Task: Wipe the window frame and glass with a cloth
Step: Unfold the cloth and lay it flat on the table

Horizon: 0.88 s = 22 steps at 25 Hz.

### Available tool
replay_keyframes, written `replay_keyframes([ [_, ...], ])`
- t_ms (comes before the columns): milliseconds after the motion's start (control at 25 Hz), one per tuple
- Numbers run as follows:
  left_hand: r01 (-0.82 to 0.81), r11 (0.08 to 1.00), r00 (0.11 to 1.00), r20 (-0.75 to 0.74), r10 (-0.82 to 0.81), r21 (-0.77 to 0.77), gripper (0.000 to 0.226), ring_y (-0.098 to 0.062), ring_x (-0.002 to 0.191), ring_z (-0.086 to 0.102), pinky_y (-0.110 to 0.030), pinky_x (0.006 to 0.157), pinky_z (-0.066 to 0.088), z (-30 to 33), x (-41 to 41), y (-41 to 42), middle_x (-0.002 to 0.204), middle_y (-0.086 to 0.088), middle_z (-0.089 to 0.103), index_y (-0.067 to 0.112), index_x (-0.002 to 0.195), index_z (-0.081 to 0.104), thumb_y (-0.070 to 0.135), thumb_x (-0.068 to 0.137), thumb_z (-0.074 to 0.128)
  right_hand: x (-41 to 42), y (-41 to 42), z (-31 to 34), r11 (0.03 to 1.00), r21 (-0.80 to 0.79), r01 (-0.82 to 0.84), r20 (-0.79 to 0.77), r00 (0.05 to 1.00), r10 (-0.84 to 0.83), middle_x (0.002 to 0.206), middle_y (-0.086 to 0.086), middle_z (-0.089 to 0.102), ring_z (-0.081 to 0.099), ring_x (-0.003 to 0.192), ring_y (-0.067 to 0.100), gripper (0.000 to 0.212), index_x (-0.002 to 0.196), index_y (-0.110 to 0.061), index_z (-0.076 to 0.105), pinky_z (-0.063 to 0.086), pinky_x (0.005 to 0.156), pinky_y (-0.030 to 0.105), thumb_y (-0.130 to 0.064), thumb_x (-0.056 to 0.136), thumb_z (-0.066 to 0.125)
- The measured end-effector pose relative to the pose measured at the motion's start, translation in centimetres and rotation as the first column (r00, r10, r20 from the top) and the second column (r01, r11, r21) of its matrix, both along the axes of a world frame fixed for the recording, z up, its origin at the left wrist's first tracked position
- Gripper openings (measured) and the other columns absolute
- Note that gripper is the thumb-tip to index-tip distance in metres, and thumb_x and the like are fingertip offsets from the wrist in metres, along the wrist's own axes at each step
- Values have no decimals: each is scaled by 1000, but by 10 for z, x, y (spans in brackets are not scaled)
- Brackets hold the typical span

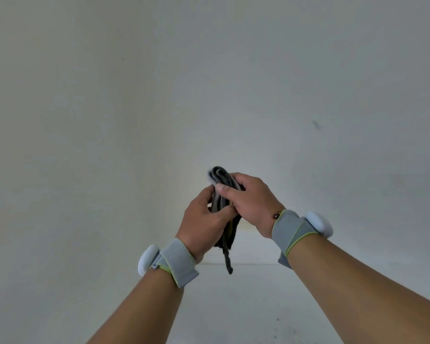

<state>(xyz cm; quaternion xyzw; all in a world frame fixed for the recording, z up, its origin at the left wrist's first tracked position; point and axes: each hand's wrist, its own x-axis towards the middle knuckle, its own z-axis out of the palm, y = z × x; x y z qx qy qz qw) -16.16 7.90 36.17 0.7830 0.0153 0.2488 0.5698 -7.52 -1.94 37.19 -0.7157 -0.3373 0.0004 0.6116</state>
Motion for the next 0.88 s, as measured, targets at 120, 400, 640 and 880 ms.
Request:
replay_keyframes([
  [120,76,996,997,-12,-76,-49,26,-22,68,69,-27,59,52,-3,22,2,86,-4,73,27,107,64,21,82,68,14,-3,-1,999,-10,46,-9,999,-46,89,-7,73,70,87,14,16,100,-30,69,58,82,42,-37,87,62],
  [400,207,969,978,25,-206,-136,27,-26,80,73,-35,63,56,2,59,25,93,-7,74,25,108,68,10,90,55,33,6,8,993,-15,118,-40,992,-118,91,1,73,70,88,22,17,97,-28,71,59,78,47,-35,89,58],
  [640,215,955,972,-52,-230,-205,24,-32,90,71,-50,83,57,-27,88,43,93,-11,75,18,96,73,19,95,49,40,5,-15,990,-40,139,-75,987,-142,97,5,72,71,84,24,29,113,-24,69,61,73,42,-12,94,50],
  [880,180,983,958,-223,-181,-27,26,-33,84,64,-45,81,52,-92,101,73,87,-14,70,9,87,69,27,96,53,61,-35,-68,950,-238,201,-59,974,-220,95,2,74,70,89,22,19,99,-22,73,58,81,40,-12,85,69],
])
